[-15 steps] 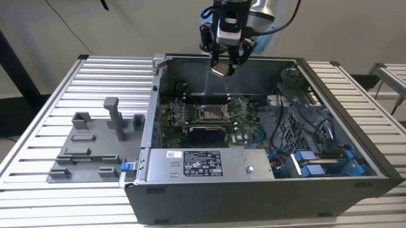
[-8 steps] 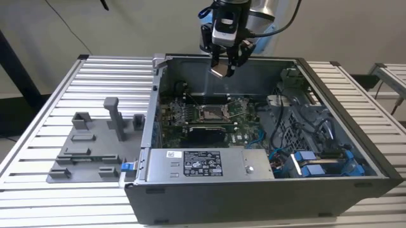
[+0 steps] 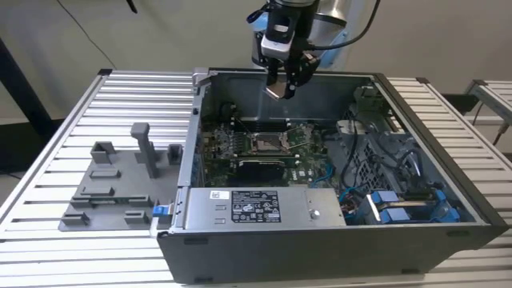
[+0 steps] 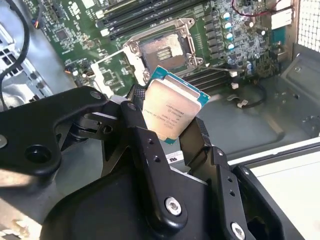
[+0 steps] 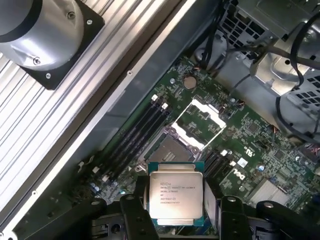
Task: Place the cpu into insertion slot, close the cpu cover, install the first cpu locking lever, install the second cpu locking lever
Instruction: 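Place the cpu into insertion slot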
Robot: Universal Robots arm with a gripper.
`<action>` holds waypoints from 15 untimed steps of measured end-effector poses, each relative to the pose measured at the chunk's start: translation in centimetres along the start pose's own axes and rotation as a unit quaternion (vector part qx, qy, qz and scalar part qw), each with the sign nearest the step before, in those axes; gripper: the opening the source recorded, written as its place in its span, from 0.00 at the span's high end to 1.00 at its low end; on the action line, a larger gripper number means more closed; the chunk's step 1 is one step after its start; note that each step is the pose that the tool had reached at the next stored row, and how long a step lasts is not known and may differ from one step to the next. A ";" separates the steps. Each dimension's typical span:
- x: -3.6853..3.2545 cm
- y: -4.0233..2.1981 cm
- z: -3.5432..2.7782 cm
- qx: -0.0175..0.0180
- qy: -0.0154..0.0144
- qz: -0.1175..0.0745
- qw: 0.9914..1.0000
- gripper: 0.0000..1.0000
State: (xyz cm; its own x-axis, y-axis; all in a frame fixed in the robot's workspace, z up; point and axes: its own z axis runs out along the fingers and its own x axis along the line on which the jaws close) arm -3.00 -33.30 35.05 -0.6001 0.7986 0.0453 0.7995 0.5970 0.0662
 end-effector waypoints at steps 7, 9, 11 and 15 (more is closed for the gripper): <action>-0.01 -0.01 0.22 -0.001 -0.002 0.050 0.999 0.46; -0.01 -0.02 0.26 -0.001 -0.003 0.064 0.998 0.46; -0.01 -0.02 0.31 -0.001 -0.003 0.078 0.997 0.46; -0.02 -0.03 0.43 -0.001 -0.004 0.106 0.994 0.46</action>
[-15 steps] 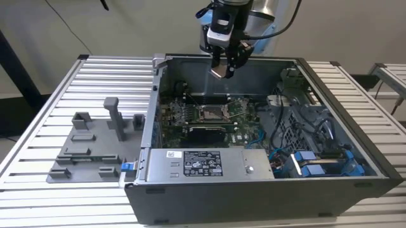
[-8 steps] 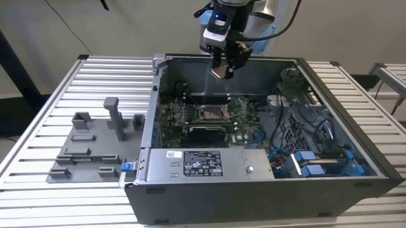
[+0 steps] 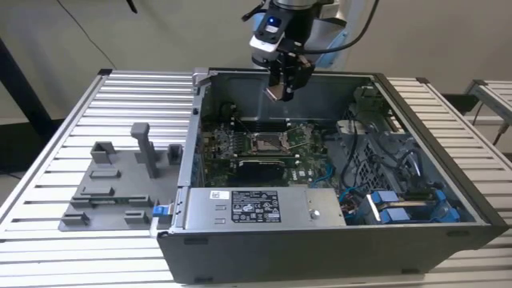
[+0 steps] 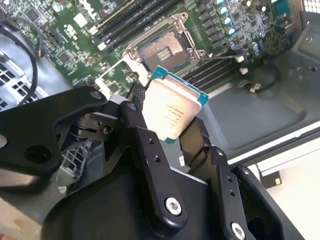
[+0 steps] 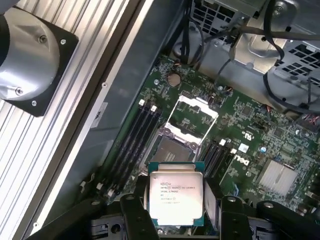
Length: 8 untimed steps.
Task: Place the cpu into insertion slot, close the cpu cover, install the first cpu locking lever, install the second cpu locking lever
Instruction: 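Place the cpu into insertion slot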
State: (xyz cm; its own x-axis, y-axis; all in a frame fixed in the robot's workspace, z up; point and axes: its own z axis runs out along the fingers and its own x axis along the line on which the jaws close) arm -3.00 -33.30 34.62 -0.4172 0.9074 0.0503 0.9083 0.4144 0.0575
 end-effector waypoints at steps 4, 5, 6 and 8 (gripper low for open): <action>-0.01 -0.01 0.19 0.002 0.000 0.029 1.000 0.46; -0.01 -0.02 0.24 0.004 0.001 0.034 0.999 0.46; -0.01 -0.02 0.29 0.007 0.002 0.037 0.999 0.46; -0.02 -0.02 0.39 0.013 0.004 0.045 0.999 0.46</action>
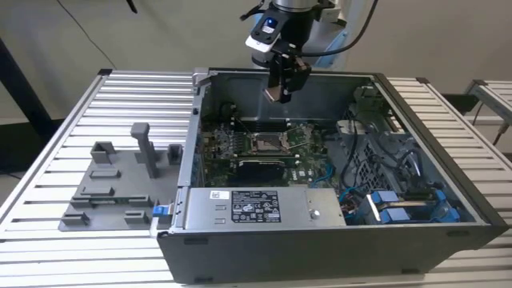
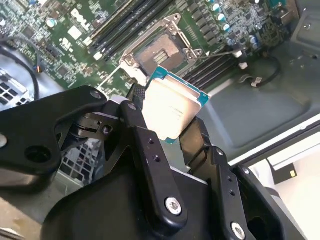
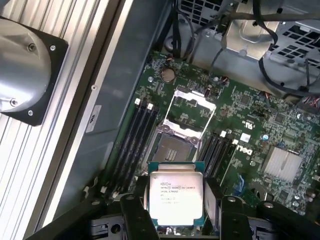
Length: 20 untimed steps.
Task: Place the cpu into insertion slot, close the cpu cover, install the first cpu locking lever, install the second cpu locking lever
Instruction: 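Place the cpu into insertion slot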
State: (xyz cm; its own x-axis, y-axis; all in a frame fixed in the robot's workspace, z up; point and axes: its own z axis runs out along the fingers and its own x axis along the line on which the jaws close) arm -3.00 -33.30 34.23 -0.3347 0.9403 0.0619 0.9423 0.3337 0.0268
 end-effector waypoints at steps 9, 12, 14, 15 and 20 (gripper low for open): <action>-0.03 -0.02 0.54 0.013 0.002 0.042 0.999 0.46; -0.04 -0.01 0.64 0.016 -0.002 0.053 0.998 0.46; -0.05 -0.02 0.73 0.018 -0.004 0.061 0.998 0.46; -0.05 -0.02 0.79 0.018 -0.004 0.065 0.998 0.46; -0.07 -0.02 1.00 0.017 -0.005 0.098 0.995 0.46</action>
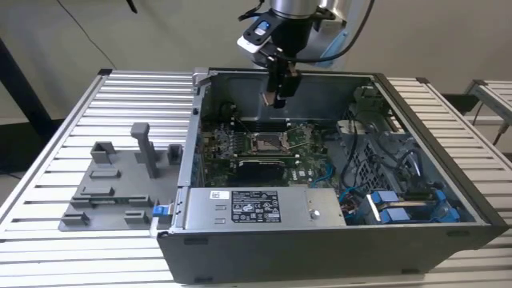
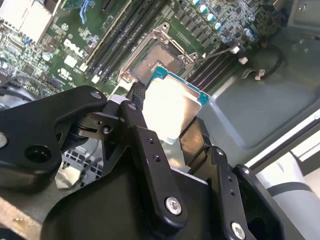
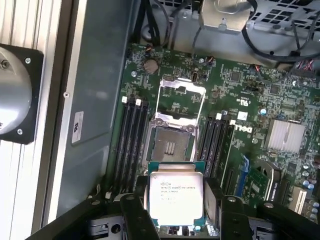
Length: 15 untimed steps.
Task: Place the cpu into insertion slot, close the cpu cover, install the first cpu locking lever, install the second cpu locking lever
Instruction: 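Place the cpu into insertion slot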
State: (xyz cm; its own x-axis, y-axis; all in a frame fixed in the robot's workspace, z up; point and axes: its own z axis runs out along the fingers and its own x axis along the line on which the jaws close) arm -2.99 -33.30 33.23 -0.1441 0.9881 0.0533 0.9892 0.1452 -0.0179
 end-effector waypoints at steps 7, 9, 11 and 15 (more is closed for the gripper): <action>-0.02 0.00 0.29 -0.003 0.001 0.055 0.998 0.46; -0.02 0.01 0.36 -0.004 0.001 0.067 0.998 0.46; -0.03 0.02 0.44 -0.004 0.001 0.079 0.997 0.46; -0.03 0.03 0.52 -0.005 0.002 0.093 0.996 0.46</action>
State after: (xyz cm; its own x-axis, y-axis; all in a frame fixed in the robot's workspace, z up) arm -2.97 -33.30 32.70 0.0412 0.9977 0.0531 0.9990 -0.0403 -0.0180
